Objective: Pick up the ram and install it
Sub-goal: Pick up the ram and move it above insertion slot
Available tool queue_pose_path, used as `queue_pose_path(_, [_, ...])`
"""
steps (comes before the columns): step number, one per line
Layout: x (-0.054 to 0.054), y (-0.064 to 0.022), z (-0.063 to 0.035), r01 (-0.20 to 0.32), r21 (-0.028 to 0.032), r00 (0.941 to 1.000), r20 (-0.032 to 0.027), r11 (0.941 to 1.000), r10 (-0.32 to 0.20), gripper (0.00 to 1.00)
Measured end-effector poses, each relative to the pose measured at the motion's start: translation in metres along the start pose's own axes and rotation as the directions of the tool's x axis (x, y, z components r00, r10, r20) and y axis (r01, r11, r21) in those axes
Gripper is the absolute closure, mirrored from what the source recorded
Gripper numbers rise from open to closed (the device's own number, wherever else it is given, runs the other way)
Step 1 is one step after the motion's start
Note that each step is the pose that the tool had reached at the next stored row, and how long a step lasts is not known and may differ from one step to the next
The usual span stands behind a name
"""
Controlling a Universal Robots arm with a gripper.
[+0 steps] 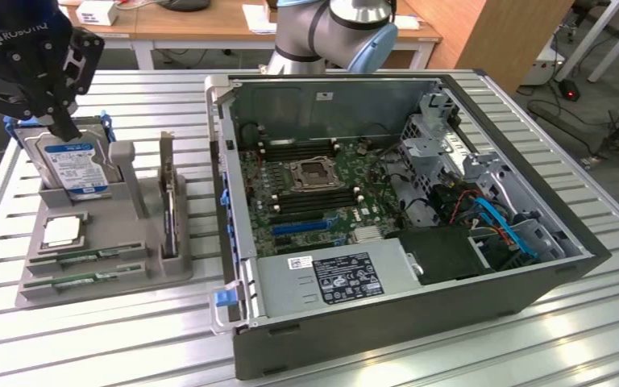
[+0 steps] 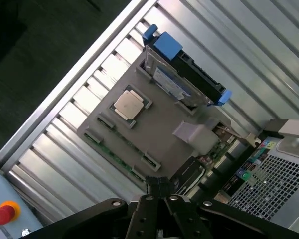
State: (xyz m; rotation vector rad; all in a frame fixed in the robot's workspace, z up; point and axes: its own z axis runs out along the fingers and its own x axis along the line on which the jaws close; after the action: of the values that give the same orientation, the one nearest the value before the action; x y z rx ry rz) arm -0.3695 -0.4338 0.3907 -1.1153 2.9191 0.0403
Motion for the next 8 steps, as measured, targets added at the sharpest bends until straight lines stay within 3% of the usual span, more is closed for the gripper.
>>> queue_pose_path(4, [0.0000, 0.0000, 0.0001, 0.072, -0.0012, 0.9974, -0.0019, 0.9974, -0.072, 0.91])
queue_pose_path(8, [0.0000, 0.0000, 0.0003, 0.145, -0.0025, 0.9895, -0.0038, 0.9895, -0.145, 0.91])
